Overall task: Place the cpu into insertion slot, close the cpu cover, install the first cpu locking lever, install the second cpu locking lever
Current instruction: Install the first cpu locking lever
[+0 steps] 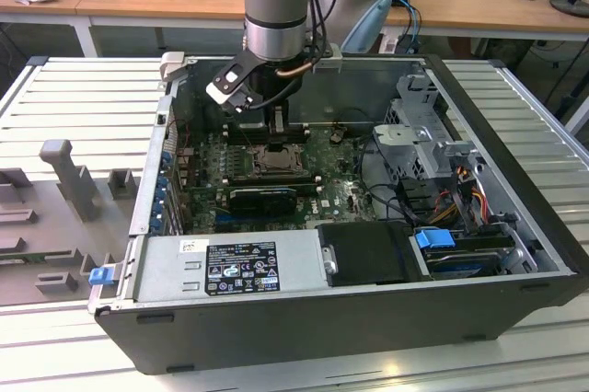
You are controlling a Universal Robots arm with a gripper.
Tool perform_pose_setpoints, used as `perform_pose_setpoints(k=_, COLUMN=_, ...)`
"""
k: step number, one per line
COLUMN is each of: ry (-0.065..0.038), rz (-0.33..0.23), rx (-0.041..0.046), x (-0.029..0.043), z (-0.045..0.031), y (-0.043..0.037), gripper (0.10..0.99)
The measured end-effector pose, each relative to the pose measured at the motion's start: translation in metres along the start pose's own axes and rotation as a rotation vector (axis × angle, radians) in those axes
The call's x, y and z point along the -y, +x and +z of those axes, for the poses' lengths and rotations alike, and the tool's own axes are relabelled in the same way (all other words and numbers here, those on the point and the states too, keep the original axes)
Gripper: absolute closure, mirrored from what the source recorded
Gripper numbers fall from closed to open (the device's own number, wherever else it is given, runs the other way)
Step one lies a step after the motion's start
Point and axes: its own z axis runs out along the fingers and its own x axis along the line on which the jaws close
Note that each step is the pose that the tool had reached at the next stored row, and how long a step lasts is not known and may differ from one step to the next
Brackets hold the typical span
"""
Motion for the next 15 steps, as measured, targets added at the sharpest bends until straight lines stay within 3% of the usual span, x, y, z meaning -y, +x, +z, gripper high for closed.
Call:
perform_pose_setpoints(k=11, ry=0.000, rz=0.000, rx=0.0000, x=-0.0003, z=-0.0091, y=0.0000, gripper=0.980)
perform_pose_setpoints(k=14, ry=0.000, rz=0.000, rx=0.0003, x=-0.0007, z=-0.0215, y=0.0000, gripper=0.980)
perform_pose_setpoints(k=15, ry=0.000, rz=0.000, rx=0.0003, x=-0.0010, z=-0.0317, y=0.0001, gripper=0.980)
